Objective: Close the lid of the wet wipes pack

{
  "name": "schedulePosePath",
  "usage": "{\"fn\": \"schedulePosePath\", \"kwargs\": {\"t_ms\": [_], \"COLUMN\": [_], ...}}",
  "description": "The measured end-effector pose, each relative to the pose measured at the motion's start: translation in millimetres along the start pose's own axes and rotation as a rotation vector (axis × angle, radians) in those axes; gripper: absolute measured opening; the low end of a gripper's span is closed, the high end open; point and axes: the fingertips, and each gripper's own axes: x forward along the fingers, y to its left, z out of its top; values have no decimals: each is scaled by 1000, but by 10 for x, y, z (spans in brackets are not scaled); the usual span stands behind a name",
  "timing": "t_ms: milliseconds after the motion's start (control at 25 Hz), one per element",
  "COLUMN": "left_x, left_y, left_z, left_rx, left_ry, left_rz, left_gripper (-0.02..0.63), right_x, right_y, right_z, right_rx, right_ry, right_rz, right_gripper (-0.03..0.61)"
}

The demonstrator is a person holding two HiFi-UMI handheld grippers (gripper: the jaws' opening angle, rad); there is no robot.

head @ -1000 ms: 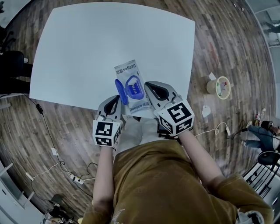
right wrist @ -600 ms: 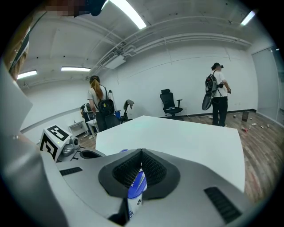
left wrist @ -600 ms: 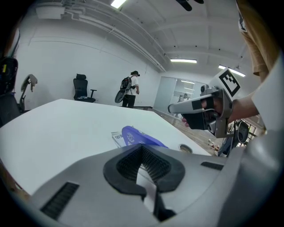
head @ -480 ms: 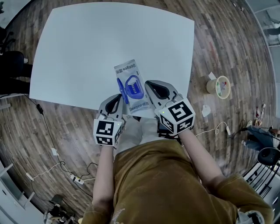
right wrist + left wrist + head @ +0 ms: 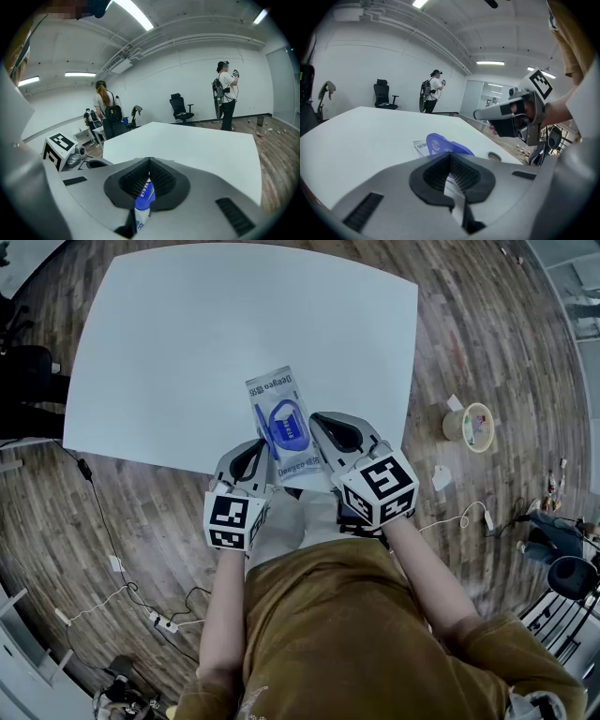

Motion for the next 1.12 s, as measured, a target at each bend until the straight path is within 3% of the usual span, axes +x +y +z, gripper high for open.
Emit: {"fn": "schedulePosePath", "kwargs": {"t_ms": [1120], "left_x": [165], "left_y": [-197], "left_z": [26], "left_rx": [17], "left_ry": [9], "left_rz": [-66], "left_gripper": [-3], "right_x": [75], "right_y": [47], "right_z": [-72], "right_rx": [40], "right_ry": [19], "right_rz": [32], "right_gripper": [6]}}
